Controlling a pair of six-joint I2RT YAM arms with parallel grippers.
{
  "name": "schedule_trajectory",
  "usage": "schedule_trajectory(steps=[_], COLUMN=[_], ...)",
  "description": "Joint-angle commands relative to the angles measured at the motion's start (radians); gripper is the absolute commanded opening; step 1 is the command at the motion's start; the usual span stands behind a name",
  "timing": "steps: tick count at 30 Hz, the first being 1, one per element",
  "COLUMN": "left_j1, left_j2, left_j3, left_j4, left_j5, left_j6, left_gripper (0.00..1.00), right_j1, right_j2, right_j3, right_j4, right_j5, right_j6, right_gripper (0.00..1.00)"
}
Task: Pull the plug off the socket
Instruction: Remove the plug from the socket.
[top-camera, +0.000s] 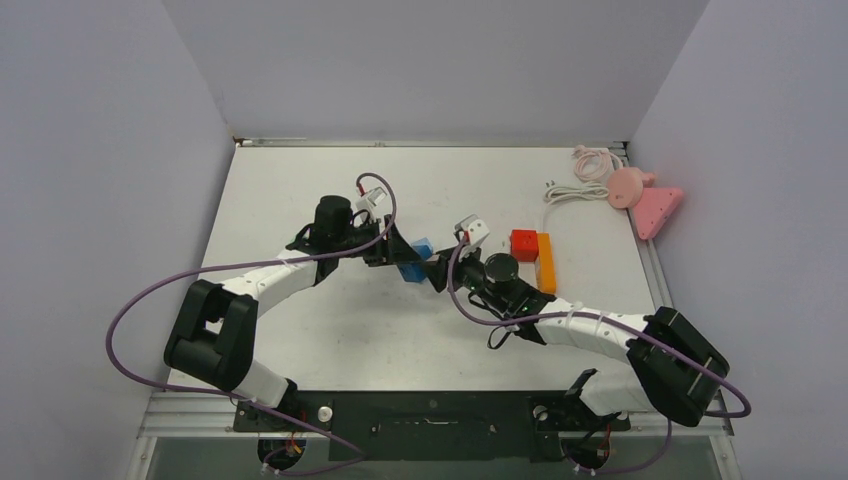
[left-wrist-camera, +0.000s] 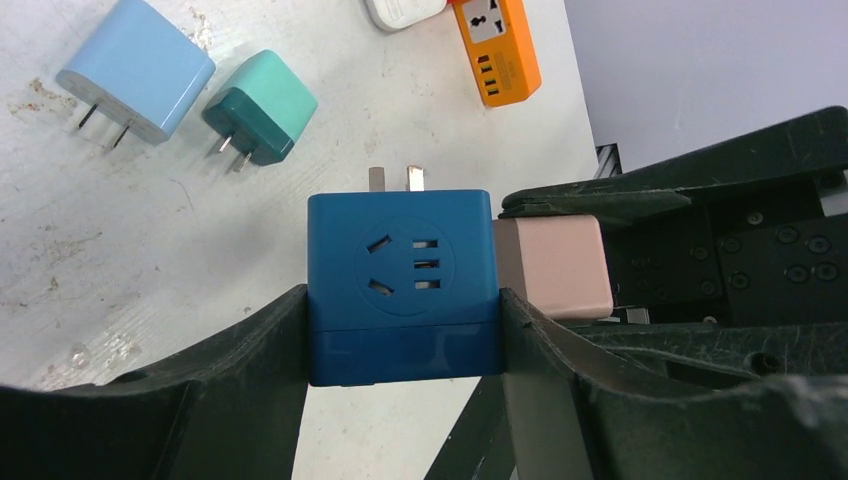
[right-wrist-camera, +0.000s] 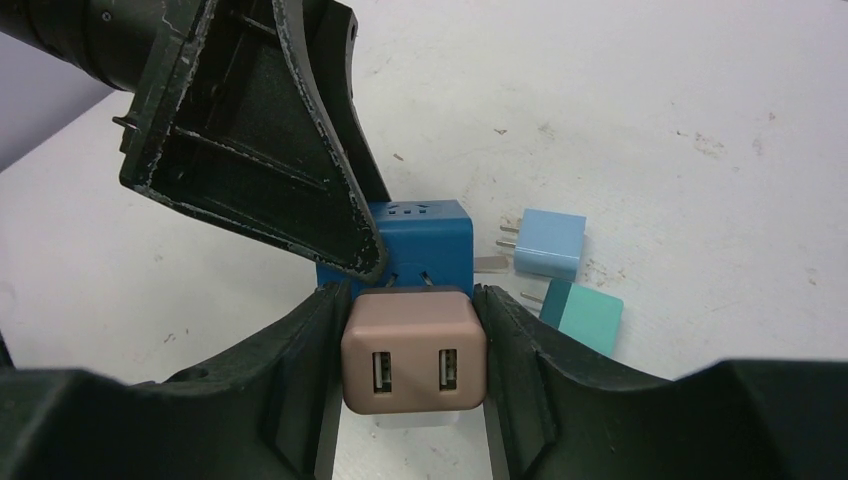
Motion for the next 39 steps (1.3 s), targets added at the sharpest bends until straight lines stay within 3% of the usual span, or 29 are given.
schedule_trajectory(steps=[1,4,15,27,39], left_j1=[0.003,0.004,0.004,-0.015,-0.015], left_j2=[-0.049,-0.047,-0.048,-0.084,-0.078], left_j3=[0.048,0.055,0.056,0.056,0.064], left_j4=[-0.047,-0.071,-0.072,-0.044,-0.077], left_j5=[-0.029,-0.047,-0.039,-0.001,-0.021], left_j6=[0.06,0.069,0.074,0.113,0.12], left_gripper=[0.0,0.0,0.0,0.0,0.0], right_j1=[0.079,0.134,0.137,-0.101,-0.092], right_j2=[-0.008,0.011,0.014,0.035,0.054], right_j3=[0.026,0.051,0.05,0.024,0.035], right_j4=[0.012,-0.014,-0.003,0.081,0.071], right_j5=[0.193,0.269,0.244,-0.142,-0.136], right_j6=[-0.099,-0.145,-0.118,0.075,0.058], right_gripper=[0.05,0.05,0.05,0.05,0.05])
